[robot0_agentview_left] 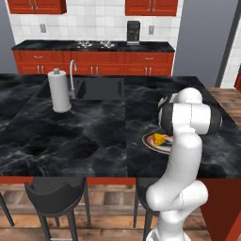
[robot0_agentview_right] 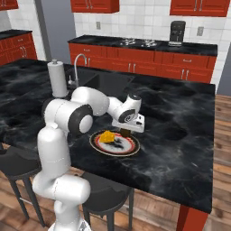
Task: Take the cheese, steak, and avocado from the fridge and place them on the plate on the dining counter to create an appetizer plate.
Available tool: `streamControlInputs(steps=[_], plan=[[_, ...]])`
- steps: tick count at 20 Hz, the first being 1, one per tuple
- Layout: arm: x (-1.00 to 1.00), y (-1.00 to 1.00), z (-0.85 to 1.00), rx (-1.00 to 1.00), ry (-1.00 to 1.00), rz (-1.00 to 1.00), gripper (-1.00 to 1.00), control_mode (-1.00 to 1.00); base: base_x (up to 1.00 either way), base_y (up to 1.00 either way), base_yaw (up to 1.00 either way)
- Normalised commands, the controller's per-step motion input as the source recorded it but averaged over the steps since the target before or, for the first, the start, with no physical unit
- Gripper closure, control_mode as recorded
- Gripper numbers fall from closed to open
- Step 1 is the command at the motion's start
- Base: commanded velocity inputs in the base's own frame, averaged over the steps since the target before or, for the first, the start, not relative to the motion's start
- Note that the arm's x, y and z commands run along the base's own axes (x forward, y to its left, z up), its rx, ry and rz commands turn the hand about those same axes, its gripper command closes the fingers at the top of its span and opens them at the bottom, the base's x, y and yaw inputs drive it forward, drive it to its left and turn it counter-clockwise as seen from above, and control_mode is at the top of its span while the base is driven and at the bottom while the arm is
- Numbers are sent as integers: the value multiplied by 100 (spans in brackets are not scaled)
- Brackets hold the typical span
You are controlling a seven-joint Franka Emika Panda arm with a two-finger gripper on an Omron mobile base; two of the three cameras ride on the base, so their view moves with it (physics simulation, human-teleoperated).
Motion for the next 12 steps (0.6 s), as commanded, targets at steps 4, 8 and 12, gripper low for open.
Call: streamControlInputs(steps=[4, 8, 12], plan=[[3, 0, -41, 5, 1, 0, 100, -100, 0, 0, 0], [-20, 0, -22, 3, -1, 0, 100, -100, 0, 0, 0], [-65, 0, -3, 0, -9, 0, 100, -100, 0, 0, 0]])
